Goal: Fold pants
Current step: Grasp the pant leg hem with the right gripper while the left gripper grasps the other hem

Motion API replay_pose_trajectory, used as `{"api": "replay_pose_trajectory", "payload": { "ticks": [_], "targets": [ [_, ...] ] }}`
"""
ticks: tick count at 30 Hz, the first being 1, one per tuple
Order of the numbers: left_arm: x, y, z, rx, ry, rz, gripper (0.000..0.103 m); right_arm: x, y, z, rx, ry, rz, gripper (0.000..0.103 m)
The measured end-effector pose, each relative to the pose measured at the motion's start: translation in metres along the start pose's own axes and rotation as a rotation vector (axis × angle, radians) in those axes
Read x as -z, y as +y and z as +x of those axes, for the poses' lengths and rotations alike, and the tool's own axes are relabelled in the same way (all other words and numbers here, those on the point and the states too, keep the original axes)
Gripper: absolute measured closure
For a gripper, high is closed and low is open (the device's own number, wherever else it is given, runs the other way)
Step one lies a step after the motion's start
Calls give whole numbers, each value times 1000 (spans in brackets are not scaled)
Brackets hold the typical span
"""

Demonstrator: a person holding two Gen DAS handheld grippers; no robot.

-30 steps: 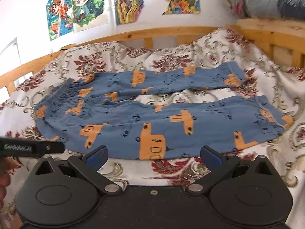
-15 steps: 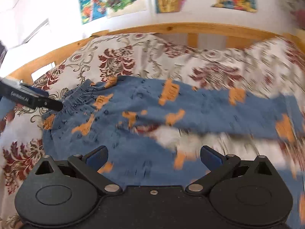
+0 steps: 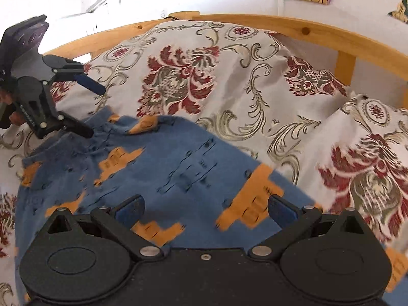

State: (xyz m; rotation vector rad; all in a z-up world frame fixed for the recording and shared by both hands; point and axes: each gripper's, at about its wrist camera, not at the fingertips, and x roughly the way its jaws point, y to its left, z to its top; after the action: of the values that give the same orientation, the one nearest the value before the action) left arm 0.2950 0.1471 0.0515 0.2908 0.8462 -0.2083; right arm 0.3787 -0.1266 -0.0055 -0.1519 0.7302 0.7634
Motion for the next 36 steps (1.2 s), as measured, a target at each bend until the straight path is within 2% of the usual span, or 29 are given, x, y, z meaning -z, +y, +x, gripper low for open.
{"api": "replay_pose_trajectory", "payload": {
  "ticks": [4,7,9,10,12,14,18,20,21,23,25,26,27,29,31,36],
  "targets": [
    [-9,16,14,63,19,68,1,-10,-20,9,-10,-3,-4,4],
    [-13,31,26,93,63,66,9,-20,-31,15,-25,7,-21,11],
    [-14,41,34,111,104,38,19,-27,-37,23,-38,33,-35,14],
    [-15,45,37,114,112,35,21,-30,-37,27,-40,45,-43,15],
    [-15,48,39,111,97,55,43,-35,-41,34,-38,62,-63,18],
    [-17,50,41,104,104,65,58,-38,-48,38,-41,67,-46,20],
    [-22,51,40,150,124,95,66,-40,-60,39,-67,74,-3,24],
    [-22,50,39,189,155,115,64,-38,-61,40,-57,83,-4,35],
    [-22,49,40,193,161,125,60,-37,-61,40,-50,86,-5,39],
    [-21,47,43,178,175,139,58,-35,-61,39,-38,91,-3,53],
    [-21,50,44,181,182,125,58,-33,-62,40,-35,102,-1,57],
    [-21,51,45,181,187,117,64,-33,-62,41,-33,111,-3,60],
    [-21,52,45,174,195,114,75,-33,-61,41,-26,120,-11,63],
    [-21,52,47,160,204,114,80,-33,-57,40,-6,125,-39,83],
    [-20,51,45,151,201,107,83,-32,-53,39,11,136,-59,94],
    [-17,34,36,24,175,114,89,-29,-33,27,87,102,-118,102]
  ]
}}
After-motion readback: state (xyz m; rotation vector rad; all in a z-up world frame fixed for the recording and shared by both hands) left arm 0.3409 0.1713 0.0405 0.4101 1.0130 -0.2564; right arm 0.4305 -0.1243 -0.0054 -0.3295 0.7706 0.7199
